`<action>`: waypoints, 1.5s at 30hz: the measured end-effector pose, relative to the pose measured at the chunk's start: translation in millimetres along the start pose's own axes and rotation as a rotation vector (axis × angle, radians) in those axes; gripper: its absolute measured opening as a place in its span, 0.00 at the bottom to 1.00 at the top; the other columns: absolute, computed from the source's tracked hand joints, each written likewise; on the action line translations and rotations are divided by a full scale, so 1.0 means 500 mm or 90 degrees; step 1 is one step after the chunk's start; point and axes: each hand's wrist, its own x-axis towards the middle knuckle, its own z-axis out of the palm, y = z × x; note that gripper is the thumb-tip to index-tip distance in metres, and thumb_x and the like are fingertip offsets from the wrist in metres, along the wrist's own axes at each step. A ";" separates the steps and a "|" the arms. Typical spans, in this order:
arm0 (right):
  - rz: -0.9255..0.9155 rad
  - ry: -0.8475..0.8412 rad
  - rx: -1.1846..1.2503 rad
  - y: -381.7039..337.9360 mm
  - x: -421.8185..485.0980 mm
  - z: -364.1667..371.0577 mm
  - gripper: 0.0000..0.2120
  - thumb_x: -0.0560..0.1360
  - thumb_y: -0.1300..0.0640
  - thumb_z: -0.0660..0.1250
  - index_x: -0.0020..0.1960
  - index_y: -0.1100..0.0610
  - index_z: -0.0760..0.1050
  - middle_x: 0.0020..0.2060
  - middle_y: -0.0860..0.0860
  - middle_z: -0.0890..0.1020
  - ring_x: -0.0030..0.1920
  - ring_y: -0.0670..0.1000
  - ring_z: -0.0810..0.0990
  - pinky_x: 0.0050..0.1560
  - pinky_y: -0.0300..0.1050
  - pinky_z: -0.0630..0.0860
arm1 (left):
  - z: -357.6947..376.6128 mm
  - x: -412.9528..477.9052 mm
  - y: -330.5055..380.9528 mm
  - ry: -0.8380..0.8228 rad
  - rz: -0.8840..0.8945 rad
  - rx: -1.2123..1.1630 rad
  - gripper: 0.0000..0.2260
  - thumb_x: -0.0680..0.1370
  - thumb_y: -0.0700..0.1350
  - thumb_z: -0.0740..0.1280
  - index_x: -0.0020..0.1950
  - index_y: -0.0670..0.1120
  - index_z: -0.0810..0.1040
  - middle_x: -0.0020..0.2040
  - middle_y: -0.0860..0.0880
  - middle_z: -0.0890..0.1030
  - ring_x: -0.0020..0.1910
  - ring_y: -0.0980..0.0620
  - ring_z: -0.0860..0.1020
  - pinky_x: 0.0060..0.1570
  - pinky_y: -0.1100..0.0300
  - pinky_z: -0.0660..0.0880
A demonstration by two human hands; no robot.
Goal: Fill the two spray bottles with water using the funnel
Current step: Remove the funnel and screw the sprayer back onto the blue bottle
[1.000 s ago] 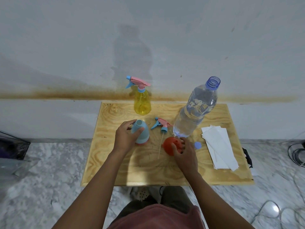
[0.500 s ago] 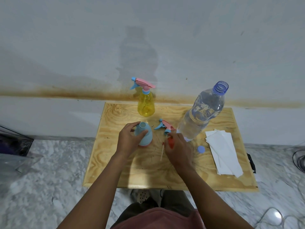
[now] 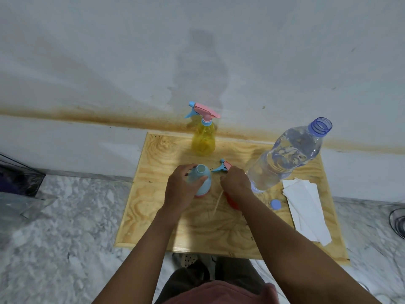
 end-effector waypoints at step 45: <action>-0.378 0.224 0.579 -0.100 -0.149 -0.230 0.11 0.81 0.62 0.61 0.62 0.57 0.76 0.44 0.43 0.81 0.42 0.37 0.78 0.43 0.33 0.76 | -0.028 -0.001 0.018 -0.068 -0.028 0.005 0.39 0.59 0.57 0.78 0.68 0.47 0.73 0.58 0.51 0.75 0.55 0.53 0.75 0.46 0.66 0.70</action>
